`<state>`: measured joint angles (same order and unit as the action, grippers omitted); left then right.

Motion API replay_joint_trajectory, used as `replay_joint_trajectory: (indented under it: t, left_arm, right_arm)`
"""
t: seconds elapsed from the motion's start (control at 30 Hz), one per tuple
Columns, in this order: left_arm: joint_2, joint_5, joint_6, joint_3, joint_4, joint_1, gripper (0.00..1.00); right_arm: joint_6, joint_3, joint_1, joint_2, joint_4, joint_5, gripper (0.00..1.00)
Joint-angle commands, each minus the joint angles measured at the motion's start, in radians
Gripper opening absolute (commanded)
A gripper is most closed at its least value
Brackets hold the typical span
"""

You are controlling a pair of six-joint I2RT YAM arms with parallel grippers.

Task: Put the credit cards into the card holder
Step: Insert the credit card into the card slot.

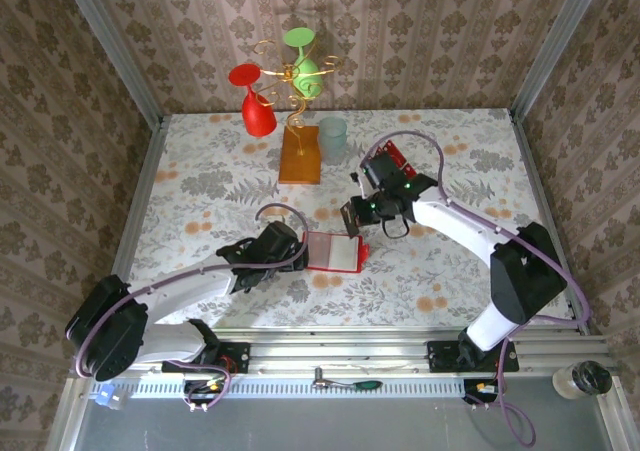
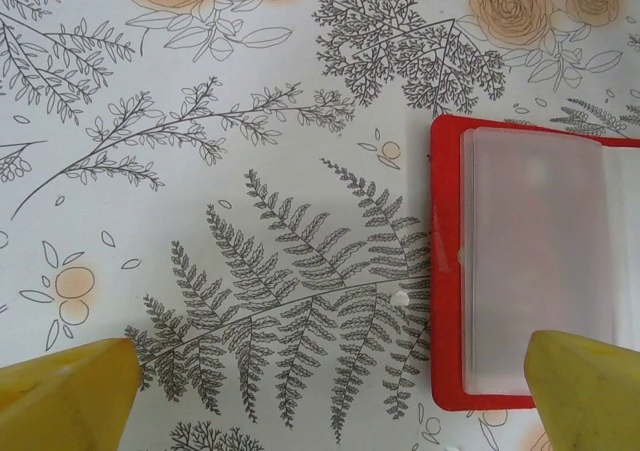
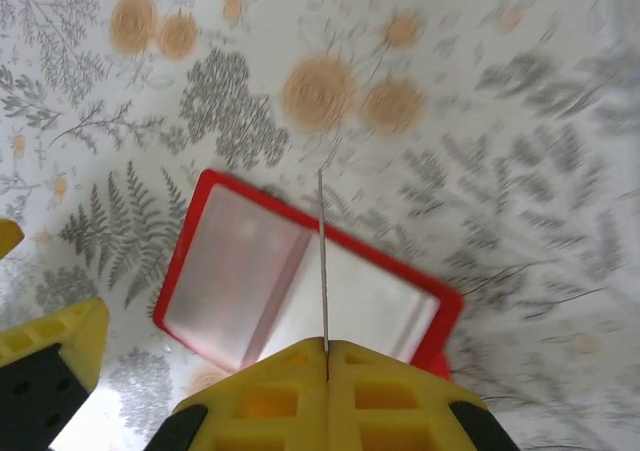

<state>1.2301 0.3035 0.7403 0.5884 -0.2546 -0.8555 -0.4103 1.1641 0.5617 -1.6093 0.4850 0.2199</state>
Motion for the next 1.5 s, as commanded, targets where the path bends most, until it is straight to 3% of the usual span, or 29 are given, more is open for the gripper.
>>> replay_joint_trajectory:
  t: [0.0, 0.7, 1.47]
  left_arm:
    - [-0.018, 0.016, 0.002, -0.025, -0.019, 0.010, 1.00]
    - [-0.016, 0.013, -0.013, -0.029, -0.008, 0.012, 1.00]
    - [0.171, -0.005, -0.117, 0.100, 0.038, 0.014, 1.00]
  right_arm:
    - [-0.141, -0.052, 0.027, -0.021, -0.171, 0.090, 0.00]
    - [-0.179, -0.083, 0.060, -0.197, -0.270, 0.123, 0.00]
    - [-0.179, -0.088, 0.061, -0.228, -0.259, 0.132, 0.00]
